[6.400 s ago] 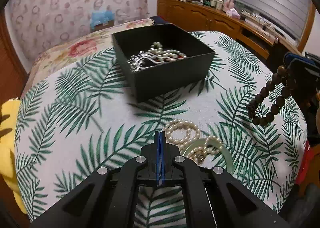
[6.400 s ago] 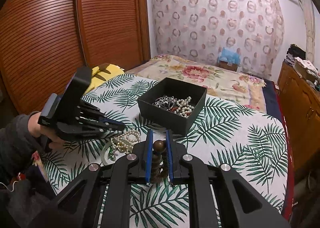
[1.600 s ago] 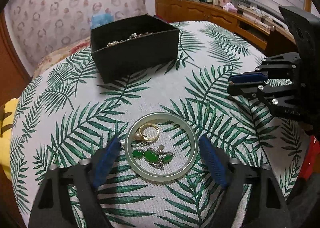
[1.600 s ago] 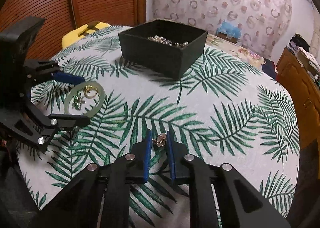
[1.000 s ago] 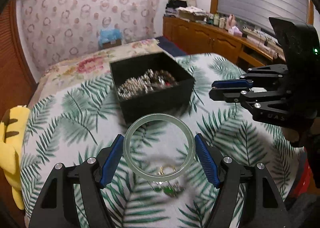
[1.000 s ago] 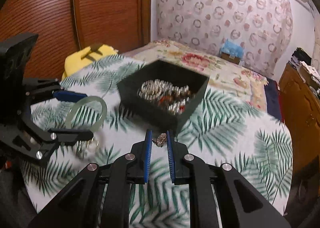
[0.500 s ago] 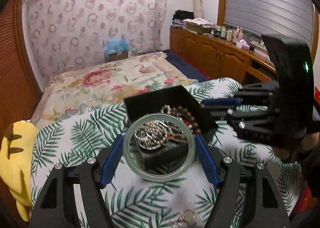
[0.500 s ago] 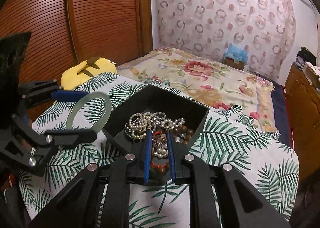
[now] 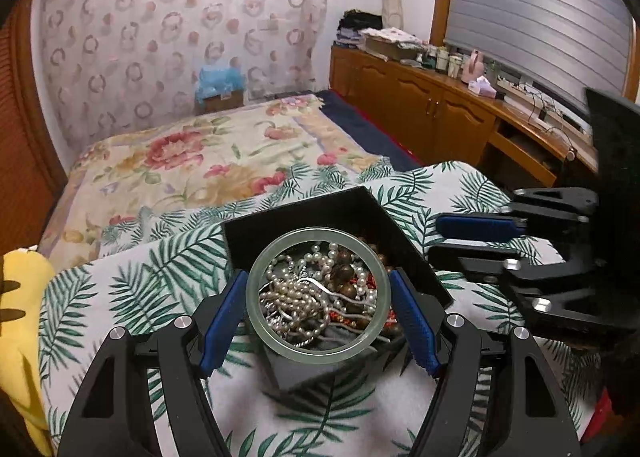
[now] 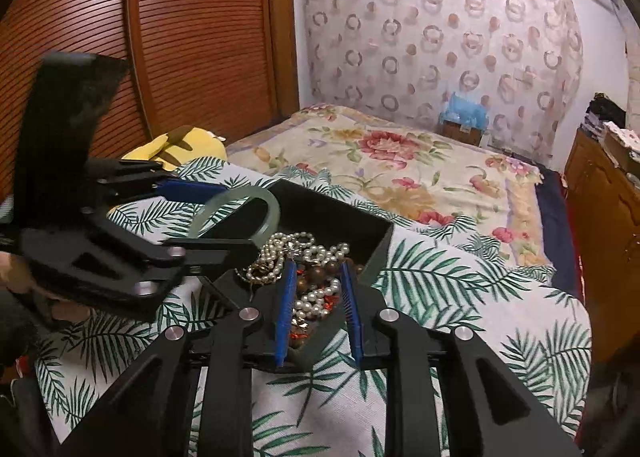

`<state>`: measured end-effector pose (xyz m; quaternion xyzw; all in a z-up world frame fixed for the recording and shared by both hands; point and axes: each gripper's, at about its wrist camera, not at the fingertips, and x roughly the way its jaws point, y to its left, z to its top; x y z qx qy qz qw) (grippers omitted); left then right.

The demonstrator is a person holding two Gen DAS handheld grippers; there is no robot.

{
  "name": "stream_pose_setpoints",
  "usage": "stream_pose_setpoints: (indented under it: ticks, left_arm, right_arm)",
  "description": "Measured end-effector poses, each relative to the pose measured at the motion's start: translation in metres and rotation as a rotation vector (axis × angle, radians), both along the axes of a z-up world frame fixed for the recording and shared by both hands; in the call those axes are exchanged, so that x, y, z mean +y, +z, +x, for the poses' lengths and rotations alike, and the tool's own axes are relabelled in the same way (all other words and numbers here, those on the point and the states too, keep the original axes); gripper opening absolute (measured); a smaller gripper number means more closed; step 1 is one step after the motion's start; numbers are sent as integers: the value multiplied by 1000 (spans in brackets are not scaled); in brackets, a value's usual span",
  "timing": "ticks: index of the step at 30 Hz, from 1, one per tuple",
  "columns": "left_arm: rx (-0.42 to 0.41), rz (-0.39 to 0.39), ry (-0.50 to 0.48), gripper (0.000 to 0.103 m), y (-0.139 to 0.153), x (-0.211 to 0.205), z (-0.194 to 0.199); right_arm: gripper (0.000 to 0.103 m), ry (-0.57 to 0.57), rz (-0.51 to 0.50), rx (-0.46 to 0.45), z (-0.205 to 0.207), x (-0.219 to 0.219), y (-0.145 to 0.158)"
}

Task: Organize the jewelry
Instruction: 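Lift the jade bangle with the left tool and drop it into the black box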

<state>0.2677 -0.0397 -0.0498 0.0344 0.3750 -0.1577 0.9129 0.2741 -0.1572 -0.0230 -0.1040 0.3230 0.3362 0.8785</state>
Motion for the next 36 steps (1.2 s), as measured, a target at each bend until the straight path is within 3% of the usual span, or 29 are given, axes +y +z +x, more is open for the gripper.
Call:
stream_pose_setpoints:
  ticks: [16, 20, 28, 36]
  left_arm:
    - [52, 27, 7, 69, -22, -11, 26]
    - [35, 14, 1, 75, -17, -10, 21]
    - [-8, -8, 29, 80, -5, 6, -13]
    - [13, -46, 93, 80, -12, 39, -58]
  right_arm:
    - [25, -43, -14, 5, -19, -20, -1]
    - [25, -59, -17, 3, -28, -25, 0]
    - [25, -23, -10, 15, -61, -16, 0]
    - [25, 70, -37, 69, -96, 18, -22]
